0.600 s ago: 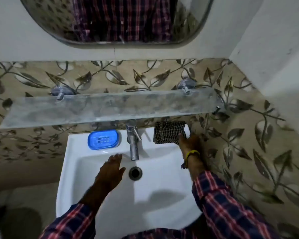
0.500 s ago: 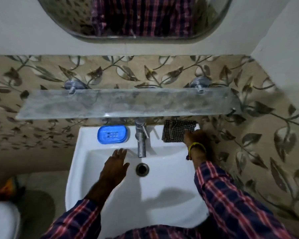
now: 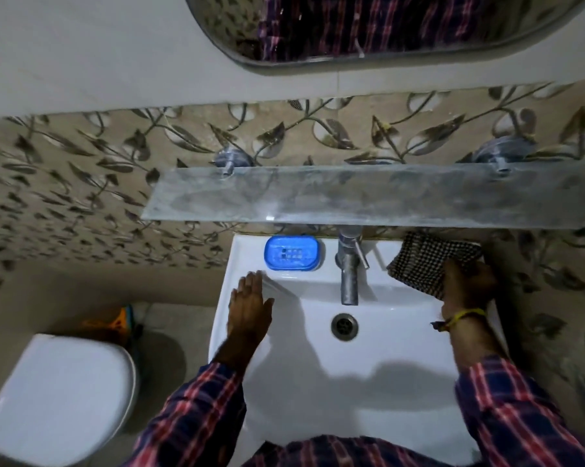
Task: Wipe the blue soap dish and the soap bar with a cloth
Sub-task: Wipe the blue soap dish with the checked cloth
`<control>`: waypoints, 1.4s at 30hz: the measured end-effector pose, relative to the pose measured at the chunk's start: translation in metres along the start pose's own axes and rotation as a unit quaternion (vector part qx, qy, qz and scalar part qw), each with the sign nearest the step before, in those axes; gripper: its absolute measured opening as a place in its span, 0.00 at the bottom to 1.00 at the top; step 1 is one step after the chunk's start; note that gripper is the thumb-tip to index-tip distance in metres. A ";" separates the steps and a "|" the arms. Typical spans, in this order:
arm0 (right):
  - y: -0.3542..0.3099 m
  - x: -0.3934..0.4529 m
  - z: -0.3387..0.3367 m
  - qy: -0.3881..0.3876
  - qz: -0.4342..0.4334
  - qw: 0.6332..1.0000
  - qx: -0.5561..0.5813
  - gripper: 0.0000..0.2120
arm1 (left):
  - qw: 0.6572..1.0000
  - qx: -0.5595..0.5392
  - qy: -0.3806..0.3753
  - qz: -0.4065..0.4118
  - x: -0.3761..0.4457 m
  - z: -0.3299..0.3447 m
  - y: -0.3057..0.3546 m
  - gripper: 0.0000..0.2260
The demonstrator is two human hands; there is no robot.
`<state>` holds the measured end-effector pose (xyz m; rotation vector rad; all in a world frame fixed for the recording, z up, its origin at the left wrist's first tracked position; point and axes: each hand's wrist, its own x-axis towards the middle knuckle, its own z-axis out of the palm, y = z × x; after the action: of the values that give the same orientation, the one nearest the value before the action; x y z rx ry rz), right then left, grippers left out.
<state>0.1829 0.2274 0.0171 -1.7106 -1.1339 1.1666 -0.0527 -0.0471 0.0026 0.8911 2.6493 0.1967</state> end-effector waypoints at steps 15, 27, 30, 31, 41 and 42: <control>-0.013 -0.172 -0.028 -0.073 0.173 0.934 0.304 0.20 | 0.973 -0.190 0.027 0.126 0.055 -0.034 -0.026 0.45; -0.021 -0.234 -0.025 -0.028 0.157 0.919 0.360 0.20 | 0.900 -0.350 -0.035 0.257 0.109 -0.032 -0.025 0.31; -0.026 -0.237 -0.022 -0.032 0.142 0.923 0.356 0.25 | 0.898 -0.349 -0.002 0.268 0.108 -0.029 -0.027 0.35; -0.028 -0.237 -0.020 -0.035 0.138 0.925 0.354 0.26 | 0.897 -0.352 0.004 0.269 0.107 -0.029 -0.029 0.37; -0.045 -0.227 -0.006 -0.127 0.131 0.924 0.336 0.25 | 0.839 -0.429 0.073 0.327 0.073 -0.059 -0.017 0.35; -0.047 -0.224 -0.010 -0.140 0.137 0.922 0.334 0.24 | 0.833 -0.432 0.087 0.334 0.067 -0.059 -0.015 0.34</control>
<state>0.1384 0.0295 0.1242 -1.2054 -0.5403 1.7691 -0.1322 -0.0198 0.0356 1.3994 1.8640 1.5426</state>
